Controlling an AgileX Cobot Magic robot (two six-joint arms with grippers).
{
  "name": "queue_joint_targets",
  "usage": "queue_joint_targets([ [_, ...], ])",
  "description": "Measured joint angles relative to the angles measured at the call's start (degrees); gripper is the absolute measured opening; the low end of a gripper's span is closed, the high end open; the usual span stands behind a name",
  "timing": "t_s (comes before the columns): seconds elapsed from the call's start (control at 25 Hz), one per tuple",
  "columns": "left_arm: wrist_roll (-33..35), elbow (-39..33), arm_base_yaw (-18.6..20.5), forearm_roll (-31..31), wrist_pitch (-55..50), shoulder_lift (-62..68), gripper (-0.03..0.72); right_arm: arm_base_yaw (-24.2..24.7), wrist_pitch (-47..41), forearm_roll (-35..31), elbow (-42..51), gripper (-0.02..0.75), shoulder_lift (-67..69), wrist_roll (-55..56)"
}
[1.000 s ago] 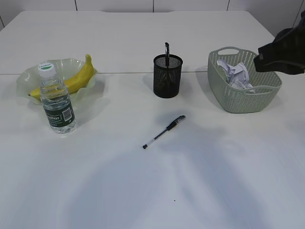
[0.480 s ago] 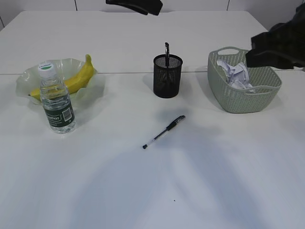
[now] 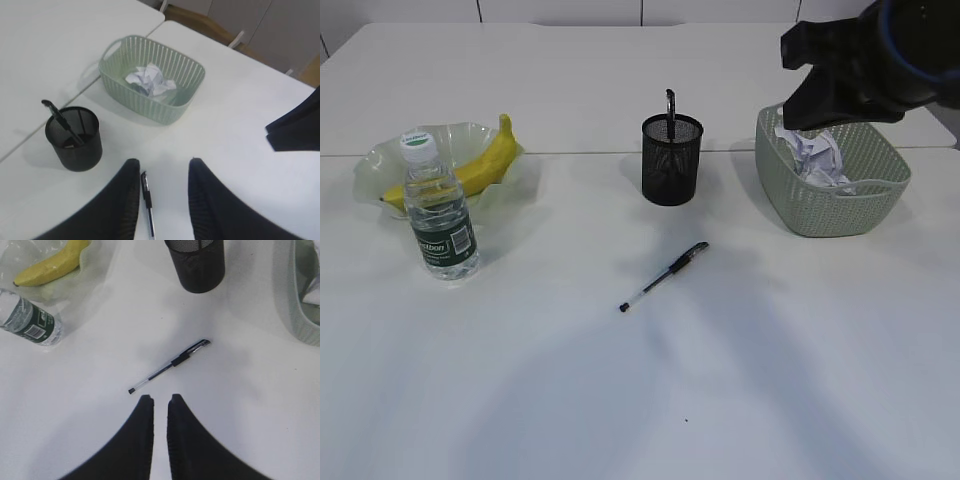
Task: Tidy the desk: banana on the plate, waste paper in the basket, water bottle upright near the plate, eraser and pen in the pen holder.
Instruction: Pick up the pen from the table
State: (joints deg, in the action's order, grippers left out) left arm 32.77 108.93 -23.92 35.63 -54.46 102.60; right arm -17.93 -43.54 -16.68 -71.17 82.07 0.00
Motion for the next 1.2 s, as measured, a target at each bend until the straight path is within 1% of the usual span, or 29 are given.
queue_joint_targets([
  [0.16, 0.0, 0.0, -0.9, -1.6, 0.8, 5.6, 0.278, 0.0, -2.3, 6.4, -0.2, 0.07, -0.7, 5.7],
  [0.36, -0.2, 0.0, -2.6, -3.7, 3.1, 14.0, 0.327, 0.0, -9.0, 15.3, -0.2, 0.07, -2.6, 9.5],
  [0.48, -0.2, 0.0, -3.9, -6.5, 3.4, 18.2, 0.373, 0.0, -13.9, 18.4, -0.2, 0.07, -3.5, 10.2],
  [0.56, -0.2, 0.0, -4.6, -8.7, 3.6, 20.6, 0.396, 0.0, -17.1, 19.2, -0.2, 0.07, -3.8, 10.3],
  [0.76, -0.2, 0.0, -6.8, -12.8, 4.5, 24.5, 0.407, 0.0, -22.2, 19.9, -0.2, 0.07, -3.9, 10.3],
  [1.08, -0.2, 6.8, -9.8, -15.9, 5.0, 29.3, 0.404, 0.0, -22.6, 20.0, -0.2, 0.07, -3.9, 10.4],
  [1.2, -0.2, 7.6, -10.3, -18.0, 5.0, 30.5, 0.397, 0.0, -22.6, 20.1, -0.2, 0.07, -3.9, 10.4],
])
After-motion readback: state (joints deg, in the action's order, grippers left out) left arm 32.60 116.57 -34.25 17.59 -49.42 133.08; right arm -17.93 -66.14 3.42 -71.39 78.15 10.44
